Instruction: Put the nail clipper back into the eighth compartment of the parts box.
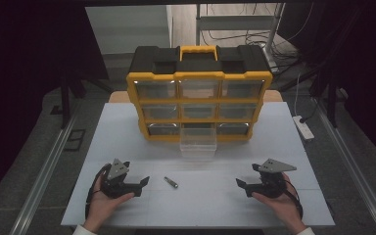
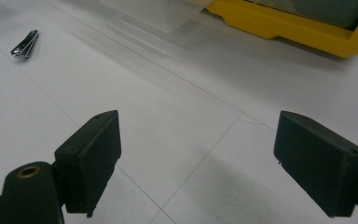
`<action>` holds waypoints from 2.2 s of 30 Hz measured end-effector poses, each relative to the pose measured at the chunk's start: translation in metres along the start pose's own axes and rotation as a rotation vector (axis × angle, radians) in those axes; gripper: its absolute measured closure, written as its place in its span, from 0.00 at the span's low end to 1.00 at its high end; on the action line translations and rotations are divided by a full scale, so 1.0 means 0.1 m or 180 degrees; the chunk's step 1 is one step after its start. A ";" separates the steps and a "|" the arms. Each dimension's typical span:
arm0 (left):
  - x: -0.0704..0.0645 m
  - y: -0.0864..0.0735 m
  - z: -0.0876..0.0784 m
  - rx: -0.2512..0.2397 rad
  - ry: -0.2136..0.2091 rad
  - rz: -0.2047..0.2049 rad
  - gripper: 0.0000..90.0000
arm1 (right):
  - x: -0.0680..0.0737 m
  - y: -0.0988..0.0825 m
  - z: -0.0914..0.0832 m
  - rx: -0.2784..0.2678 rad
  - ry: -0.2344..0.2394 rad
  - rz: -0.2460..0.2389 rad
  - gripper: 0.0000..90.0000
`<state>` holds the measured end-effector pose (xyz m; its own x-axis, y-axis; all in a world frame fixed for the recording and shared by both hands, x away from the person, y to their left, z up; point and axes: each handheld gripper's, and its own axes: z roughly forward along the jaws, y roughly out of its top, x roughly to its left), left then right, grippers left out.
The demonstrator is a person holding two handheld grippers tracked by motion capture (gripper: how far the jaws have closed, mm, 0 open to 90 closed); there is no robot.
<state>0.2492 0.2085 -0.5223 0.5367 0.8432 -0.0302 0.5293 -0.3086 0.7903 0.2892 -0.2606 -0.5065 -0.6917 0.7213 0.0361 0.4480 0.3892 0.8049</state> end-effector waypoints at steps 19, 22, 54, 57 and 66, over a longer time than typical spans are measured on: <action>-0.01 0.02 0.03 0.0025 0.0025 -0.0002 0.10 | 0.10 0.18 0.01 -0.0052 0.0078 -0.0061 0.18; -0.01 0.02 0.03 0.0031 0.0011 0.0003 0.10 | 0.12 0.21 0.01 -0.0061 0.0087 -0.0055 0.19; -0.02 0.02 0.04 0.0044 -0.0007 0.0022 0.10 | 0.49 0.65 0.19 -0.0007 0.0343 -0.0303 0.19; -0.01 0.02 0.04 0.0045 -0.0008 0.0023 0.10 | 0.50 0.68 0.20 -0.0009 0.0352 -0.0311 0.19; -0.02 0.02 0.05 0.0051 -0.0019 0.0037 0.10 | 0.56 0.74 0.22 -0.0008 0.0402 -0.0316 0.20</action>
<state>0.2520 0.2043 -0.5236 0.5466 0.8370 -0.0248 0.5335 -0.3253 0.7807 0.2960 -0.1793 -0.4577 -0.7982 0.6016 0.0304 0.3725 0.4534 0.8097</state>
